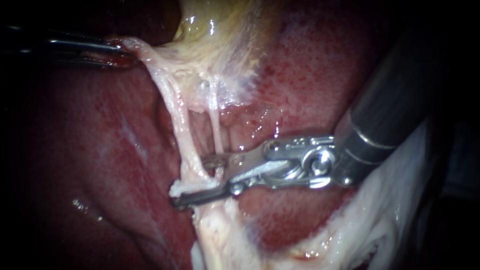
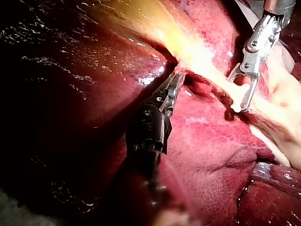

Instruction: Going back first clip left tube

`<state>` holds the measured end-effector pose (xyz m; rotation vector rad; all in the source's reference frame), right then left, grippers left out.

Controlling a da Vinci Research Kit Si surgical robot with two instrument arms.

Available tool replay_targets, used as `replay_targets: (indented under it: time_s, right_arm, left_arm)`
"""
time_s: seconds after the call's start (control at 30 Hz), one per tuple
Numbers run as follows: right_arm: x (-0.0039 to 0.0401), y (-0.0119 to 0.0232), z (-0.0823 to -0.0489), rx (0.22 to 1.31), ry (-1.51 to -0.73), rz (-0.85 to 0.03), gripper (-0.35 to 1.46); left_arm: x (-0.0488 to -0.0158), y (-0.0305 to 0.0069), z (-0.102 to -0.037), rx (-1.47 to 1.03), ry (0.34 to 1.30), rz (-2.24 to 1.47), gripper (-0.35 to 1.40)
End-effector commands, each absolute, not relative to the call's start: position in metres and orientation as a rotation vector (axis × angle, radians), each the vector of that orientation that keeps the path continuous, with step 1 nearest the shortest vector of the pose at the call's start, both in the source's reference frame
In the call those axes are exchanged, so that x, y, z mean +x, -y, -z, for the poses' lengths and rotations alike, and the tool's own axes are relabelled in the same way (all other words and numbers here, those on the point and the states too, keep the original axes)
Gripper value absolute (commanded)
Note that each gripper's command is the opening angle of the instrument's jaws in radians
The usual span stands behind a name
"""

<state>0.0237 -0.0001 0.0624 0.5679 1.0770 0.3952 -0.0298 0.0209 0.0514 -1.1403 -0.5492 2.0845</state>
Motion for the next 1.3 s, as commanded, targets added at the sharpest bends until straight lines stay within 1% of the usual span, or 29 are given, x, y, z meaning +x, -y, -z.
replay_targets:
  time_s: [0.03,0.1,0.2,0.33,0.43,0.5,0.57,0.67,0.77,0.93,1.3]
  right_arm:
    - [0.0231,-0.0001,-0.0619,0.538,-1.086,-0.366,0.50]
    - [0.0223,-0.0002,-0.0612,0.514,-1.090,-0.351,0.50]
    - [0.0205,-0.0006,-0.0595,0.468,-1.106,-0.291,0.50]
    - [0.0168,-0.0010,-0.0573,0.431,-1.125,-0.216,0.50]
    - [0.0136,-0.0010,-0.0565,0.407,-1.139,-0.158,0.50]
    - [0.0117,-0.0009,-0.0561,0.407,-1.144,-0.143,0.50]
    - [0.0096,-0.0008,-0.0558,0.405,-1.144,-0.140,0.50]
    - [0.0076,-0.0013,-0.0554,0.384,-1.141,-0.140,0.50]
    - [0.0065,-0.0023,-0.0550,0.373,-1.137,-0.150,0.50]
    - [0.0057,-0.0032,-0.0544,0.365,-1.134,-0.156,0.50]
    - [0.0056,-0.0031,-0.0541,0.365,-1.134,-0.156,0.50]
  left_arm:
    - [-0.0298,-0.0209,-0.0513,-1.140,0.549,-2.085,-0.35]
    - [-0.0297,-0.0209,-0.0513,-1.141,0.549,-2.085,-0.35]
    - [-0.0297,-0.0209,-0.0513,-1.141,0.550,-2.085,-0.35]
    - [-0.0296,-0.0209,-0.0513,-1.141,0.550,-2.086,-0.35]
    - [-0.0296,-0.0209,-0.0513,-1.141,0.550,-2.086,-0.35]
    - [-0.0296,-0.0209,-0.0513,-1.141,0.550,-2.086,-0.35]
    - [-0.0296,-0.0209,-0.0513,-1.141,0.550,-2.086,-0.35]
    - [-0.0296,-0.0209,-0.0513,-1.141,0.550,-2.086,-0.35]
    - [-0.0297,-0.0209,-0.0513,-1.141,0.550,-2.086,-0.35]
    - [-0.0303,-0.0205,-0.0519,-1.140,0.541,-2.086,-0.35]
    - [-0.0340,-0.0185,-0.0555,-1.158,0.563,-2.099,-0.35]
